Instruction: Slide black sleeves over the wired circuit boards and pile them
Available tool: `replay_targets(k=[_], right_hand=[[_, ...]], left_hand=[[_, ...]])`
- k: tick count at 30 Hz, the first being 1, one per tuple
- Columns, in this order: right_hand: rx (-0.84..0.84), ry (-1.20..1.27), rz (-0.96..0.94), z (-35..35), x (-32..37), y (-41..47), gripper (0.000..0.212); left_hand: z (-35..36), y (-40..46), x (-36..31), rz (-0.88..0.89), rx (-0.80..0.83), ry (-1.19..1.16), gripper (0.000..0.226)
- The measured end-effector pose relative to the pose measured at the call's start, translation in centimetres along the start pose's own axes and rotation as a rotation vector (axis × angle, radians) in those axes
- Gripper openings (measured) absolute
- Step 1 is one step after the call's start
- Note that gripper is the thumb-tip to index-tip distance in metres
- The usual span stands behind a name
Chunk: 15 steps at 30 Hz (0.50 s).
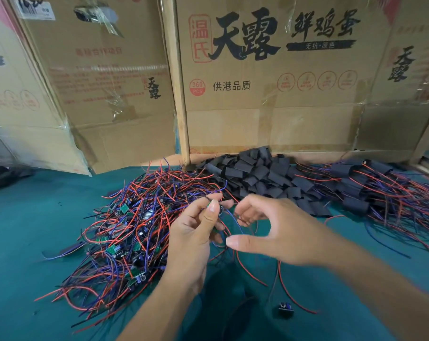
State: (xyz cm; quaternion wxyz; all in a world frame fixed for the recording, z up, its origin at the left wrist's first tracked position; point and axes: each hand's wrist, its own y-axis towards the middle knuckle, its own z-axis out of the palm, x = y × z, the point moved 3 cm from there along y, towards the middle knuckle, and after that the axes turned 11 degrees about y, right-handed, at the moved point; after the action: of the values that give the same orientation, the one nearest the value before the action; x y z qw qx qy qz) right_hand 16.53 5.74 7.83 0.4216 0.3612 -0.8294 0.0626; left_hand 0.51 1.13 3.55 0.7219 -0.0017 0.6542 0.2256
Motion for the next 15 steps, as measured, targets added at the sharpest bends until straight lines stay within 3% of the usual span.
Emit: replay_targets(k=[5, 8, 11, 15], right_hand=[[-0.139, 0.099, -0.003, 0.5, -0.3, -1.7, 0.008], [-0.148, 0.263, 0.03, 1.1, -0.8, -2.3, 0.004], [-0.214, 0.291, 0.033, 2.1, -1.3, -2.6, 0.019], [-0.255, 0.318, 0.034, 2.7, -2.0, -2.9, 0.008]], left_hand=[[0.2, -0.4, -0.1, 0.015, 0.028, 0.013, 0.027], [0.4, -0.4, -0.2, 0.012, 0.039, 0.003, 0.027], [0.6, -0.6, -0.2, 0.014, 0.062, 0.007, 0.023], [0.6, -0.6, -0.2, 0.005, 0.056, 0.027, 0.032]])
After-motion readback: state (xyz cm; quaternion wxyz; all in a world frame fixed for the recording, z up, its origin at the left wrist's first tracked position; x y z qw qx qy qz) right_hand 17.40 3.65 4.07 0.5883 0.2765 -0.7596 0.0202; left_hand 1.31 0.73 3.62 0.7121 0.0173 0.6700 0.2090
